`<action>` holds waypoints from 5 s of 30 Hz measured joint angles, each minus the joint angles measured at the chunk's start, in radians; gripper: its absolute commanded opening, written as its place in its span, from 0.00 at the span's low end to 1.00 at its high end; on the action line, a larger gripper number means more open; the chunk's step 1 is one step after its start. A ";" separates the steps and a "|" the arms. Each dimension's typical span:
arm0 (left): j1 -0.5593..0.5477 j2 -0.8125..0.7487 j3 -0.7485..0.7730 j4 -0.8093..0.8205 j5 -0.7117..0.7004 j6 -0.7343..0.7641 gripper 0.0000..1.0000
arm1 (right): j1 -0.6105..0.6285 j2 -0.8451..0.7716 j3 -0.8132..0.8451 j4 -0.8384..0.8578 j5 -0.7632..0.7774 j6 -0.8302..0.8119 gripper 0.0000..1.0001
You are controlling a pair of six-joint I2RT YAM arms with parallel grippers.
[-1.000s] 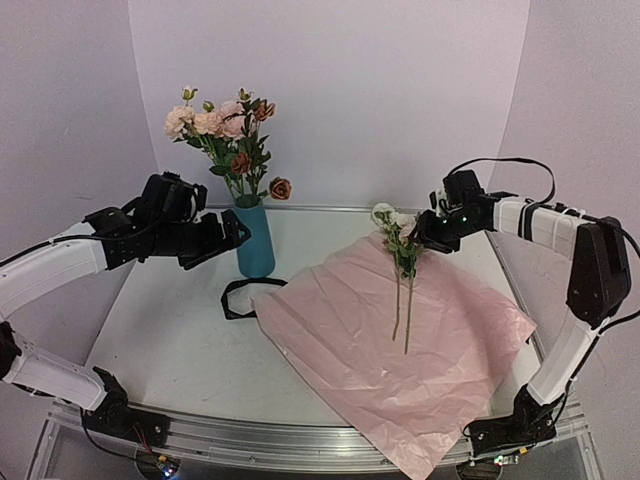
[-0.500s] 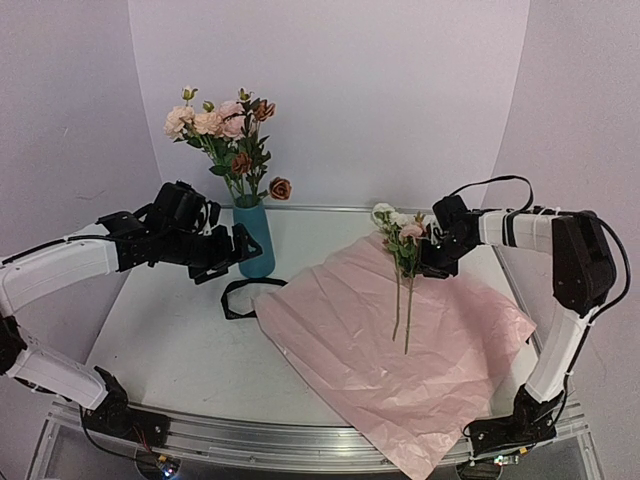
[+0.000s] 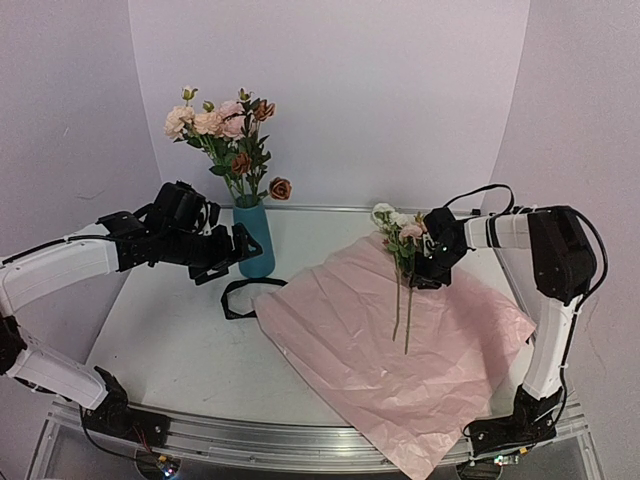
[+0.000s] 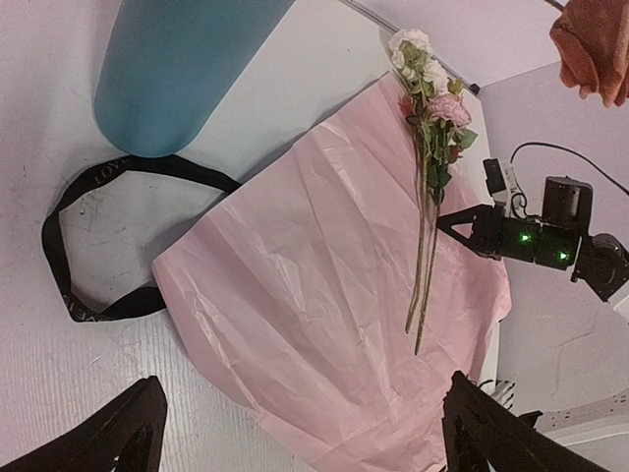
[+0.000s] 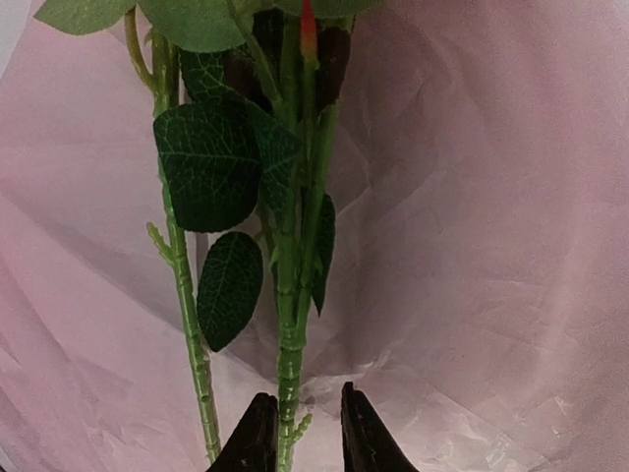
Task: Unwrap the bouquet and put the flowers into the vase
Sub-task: Pick up the fake flower from the wrapping paper, then insert the fake flower into the vase.
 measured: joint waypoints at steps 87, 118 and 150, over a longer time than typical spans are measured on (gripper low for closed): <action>-0.205 0.331 0.272 0.436 0.138 -0.105 0.60 | 0.273 -0.419 -0.176 0.459 -0.687 0.183 0.00; -0.207 0.458 0.355 0.478 0.244 -0.111 0.00 | 0.281 -0.419 -0.173 0.466 -0.711 0.186 0.00; -0.212 -0.206 0.172 0.118 -0.363 0.411 0.00 | 0.283 -0.528 -0.181 0.387 -0.383 0.105 0.88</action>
